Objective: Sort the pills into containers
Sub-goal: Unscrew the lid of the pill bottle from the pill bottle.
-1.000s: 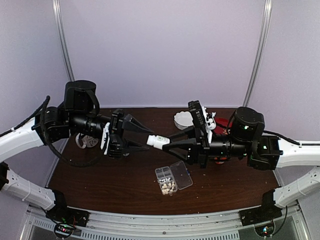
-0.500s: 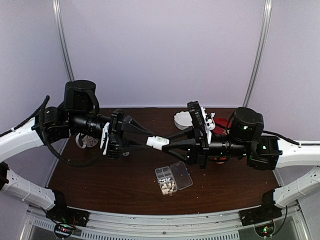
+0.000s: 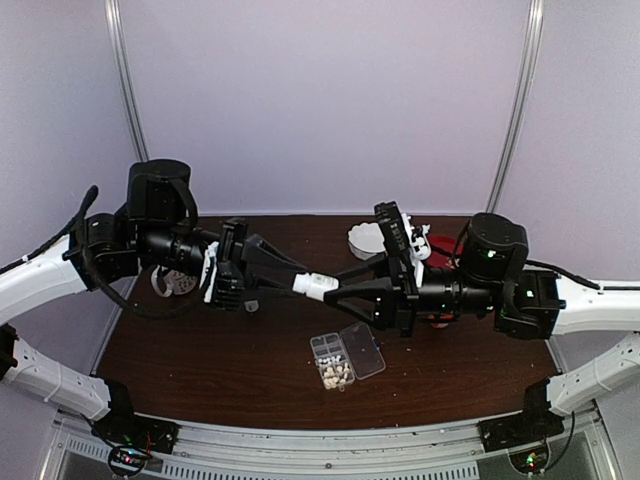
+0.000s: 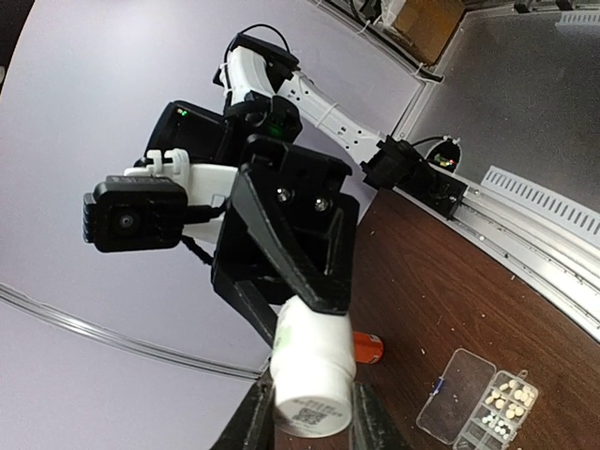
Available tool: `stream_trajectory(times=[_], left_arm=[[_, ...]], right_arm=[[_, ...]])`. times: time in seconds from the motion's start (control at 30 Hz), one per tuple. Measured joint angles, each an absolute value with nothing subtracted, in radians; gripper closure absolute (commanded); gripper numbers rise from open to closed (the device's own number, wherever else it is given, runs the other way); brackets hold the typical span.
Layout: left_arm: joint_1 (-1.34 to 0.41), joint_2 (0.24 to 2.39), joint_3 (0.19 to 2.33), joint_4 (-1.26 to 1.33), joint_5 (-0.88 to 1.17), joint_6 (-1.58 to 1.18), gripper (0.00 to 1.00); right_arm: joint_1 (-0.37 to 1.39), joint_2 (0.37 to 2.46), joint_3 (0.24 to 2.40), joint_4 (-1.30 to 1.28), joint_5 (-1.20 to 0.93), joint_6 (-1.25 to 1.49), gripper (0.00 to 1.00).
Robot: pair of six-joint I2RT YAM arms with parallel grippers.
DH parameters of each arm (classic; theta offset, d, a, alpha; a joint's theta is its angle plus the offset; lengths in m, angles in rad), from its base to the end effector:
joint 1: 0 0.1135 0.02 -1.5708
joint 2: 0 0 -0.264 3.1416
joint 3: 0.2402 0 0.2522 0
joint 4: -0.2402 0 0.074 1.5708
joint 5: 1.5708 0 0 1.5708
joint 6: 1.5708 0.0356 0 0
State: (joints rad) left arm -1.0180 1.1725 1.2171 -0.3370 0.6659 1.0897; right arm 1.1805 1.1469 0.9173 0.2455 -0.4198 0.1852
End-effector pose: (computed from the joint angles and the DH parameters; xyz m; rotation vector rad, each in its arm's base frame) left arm 0.1164 -0.2305 0.3983 1.7718 0.4815 -0.5672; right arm 0.0893 0.2553 0.3585 -1.1331 1.3162 1.3688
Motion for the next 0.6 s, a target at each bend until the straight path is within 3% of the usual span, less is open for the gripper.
stream_trajectory(times=[0.37, 0.6], left_arm=[[-1.023, 1.203, 1.254, -0.328, 0.666, 0.752, 1.00], [-1.043, 1.230, 1.305, -0.327, 0.623, 0.387, 1.00]], right_arm=[[1.180, 1.121, 0.959, 0.153, -0.392, 0.061, 0.85], [1.188, 1.084, 0.957, 0.146, -0.331, -0.082, 0.86]])
